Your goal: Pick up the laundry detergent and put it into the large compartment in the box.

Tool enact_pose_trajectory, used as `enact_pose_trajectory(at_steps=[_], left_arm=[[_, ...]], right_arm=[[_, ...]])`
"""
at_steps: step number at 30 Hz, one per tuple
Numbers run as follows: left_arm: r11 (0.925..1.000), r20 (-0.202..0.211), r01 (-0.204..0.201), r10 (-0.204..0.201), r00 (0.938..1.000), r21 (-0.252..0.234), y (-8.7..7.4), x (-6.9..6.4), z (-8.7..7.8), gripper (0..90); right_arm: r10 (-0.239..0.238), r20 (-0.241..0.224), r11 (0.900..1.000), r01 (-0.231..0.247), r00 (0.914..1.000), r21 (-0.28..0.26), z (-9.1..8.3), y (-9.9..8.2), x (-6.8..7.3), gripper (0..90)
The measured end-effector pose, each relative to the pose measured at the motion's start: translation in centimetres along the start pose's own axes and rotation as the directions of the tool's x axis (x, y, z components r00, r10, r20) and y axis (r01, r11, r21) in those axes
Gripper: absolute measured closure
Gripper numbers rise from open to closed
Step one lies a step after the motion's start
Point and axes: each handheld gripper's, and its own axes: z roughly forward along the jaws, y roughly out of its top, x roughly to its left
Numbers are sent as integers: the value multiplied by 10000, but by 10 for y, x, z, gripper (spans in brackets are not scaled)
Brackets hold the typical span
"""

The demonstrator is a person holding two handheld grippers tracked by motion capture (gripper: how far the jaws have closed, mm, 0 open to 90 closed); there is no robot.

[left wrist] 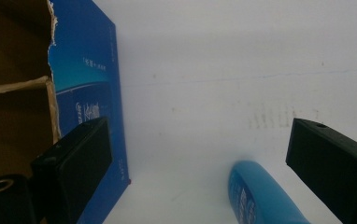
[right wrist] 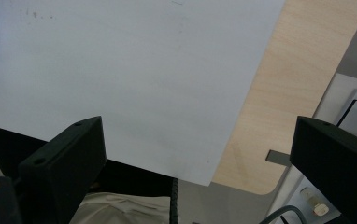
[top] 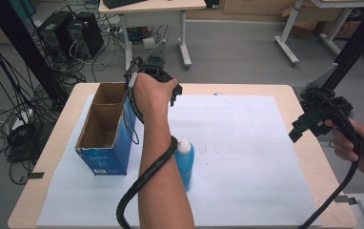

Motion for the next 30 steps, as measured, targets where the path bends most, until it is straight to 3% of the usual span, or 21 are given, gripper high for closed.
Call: enact_pose_trajectory(at_steps=[12,25,30], left_arm=[[9989,96,-410,413,9991,-237,-36,-24,-31,72],[9963,182,-857,857,9962,-46,-65,-48,-40,67],[9965,310,-811,816,9962,-180,-79,-51,-43,66]], right_arm=[[192,173,9996,-188,9997,-193,-6,-14,4,36],[317,343,9985,-301,9989,-449,-14,-35,11,36],[255,386,9982,-234,9989,-546,-18,-44,15,36]])
